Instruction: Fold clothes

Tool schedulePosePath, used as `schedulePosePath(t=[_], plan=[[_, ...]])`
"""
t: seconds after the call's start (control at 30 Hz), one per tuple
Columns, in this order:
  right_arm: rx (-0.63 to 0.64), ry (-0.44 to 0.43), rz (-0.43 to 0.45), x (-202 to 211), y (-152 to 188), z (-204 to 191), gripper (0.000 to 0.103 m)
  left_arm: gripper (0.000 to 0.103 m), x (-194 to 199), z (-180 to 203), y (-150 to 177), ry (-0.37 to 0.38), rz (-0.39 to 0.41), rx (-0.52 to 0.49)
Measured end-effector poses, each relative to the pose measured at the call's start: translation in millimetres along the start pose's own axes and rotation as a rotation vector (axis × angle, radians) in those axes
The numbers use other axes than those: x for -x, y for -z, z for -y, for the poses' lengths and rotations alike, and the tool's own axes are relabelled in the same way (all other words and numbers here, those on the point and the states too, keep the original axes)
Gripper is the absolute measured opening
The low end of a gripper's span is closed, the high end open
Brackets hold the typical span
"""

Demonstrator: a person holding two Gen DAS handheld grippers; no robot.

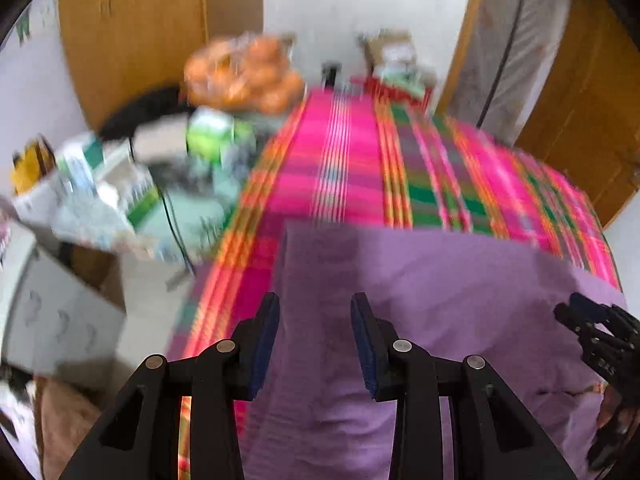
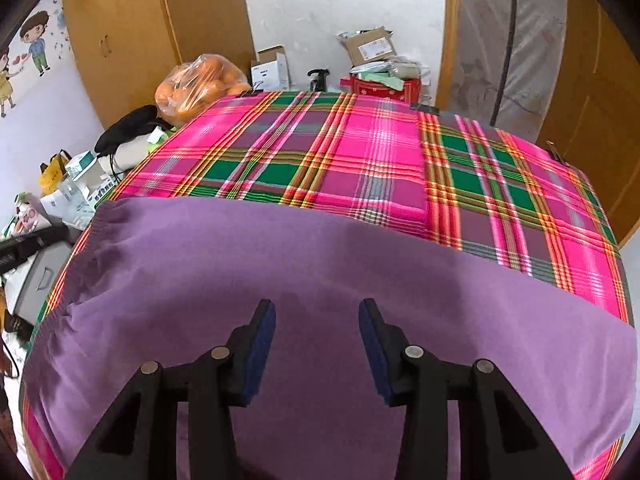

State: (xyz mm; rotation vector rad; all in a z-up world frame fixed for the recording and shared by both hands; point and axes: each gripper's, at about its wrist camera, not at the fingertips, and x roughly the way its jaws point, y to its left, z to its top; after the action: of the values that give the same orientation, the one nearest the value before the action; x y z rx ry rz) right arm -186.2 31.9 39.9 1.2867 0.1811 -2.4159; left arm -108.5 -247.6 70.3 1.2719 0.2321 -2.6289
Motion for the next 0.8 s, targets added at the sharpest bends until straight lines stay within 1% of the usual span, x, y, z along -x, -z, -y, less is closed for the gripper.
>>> schedulePosePath(t=[0.1,0.13,0.2,0.3,0.37,0.4,0.43,0.5,0.63,0.8], plan=[[0.027,-0.014,-0.017,-9.5,0.4,-6.1,0.044,0.037,-5.3,-9.8,0.2,-0.041,-0.043,0.013],[0.040,-0.023,-0.020,-12.0,0.6,-9.6,0.044,0.037,-6.1,-11.5,0.6,-0.027,-0.049,0.020],[0.067,-0.032,-0.026,-16.7,0.1,-17.7,0.044,0.037,-7.6,-9.8,0.0,0.044,-0.053,0.024],[0.106,-0.032,-0.034,-23.4,-1.7,-31.3,0.044,0.037,-16.5,1.8,-3.4,0.130,-0.084,0.006],[0.132,-0.033,-0.040,-28.0,-2.9,-40.4,0.044,0.037,-27.6,13.0,-7.1,0.147,-0.098,-0.027],[0.145,-0.033,-0.043,-30.2,-3.5,-44.9,0.044,0.037,-35.3,17.9,-9.0,0.154,-0.119,-0.037],[0.158,-0.033,-0.046,-32.5,-4.1,-49.5,0.046,0.037,-42.1,22.0,-10.0,0.158,-0.138,-0.042],[0.184,-0.033,-0.051,-37.0,-5.3,-58.6,0.047,0.037,-53.4,25.6,-11.2,0.157,-0.161,-0.047],[0.224,-0.064,-0.063,-42.9,-11.2,-76.0,0.047,0.037,-77.2,23.3,-16.1,0.098,-0.197,-0.035],[0.278,-0.091,-0.082,-50.6,-20.1,-95.2,0.047,0.037,-87.0,11.0,-24.8,0.125,-0.182,0.025]])
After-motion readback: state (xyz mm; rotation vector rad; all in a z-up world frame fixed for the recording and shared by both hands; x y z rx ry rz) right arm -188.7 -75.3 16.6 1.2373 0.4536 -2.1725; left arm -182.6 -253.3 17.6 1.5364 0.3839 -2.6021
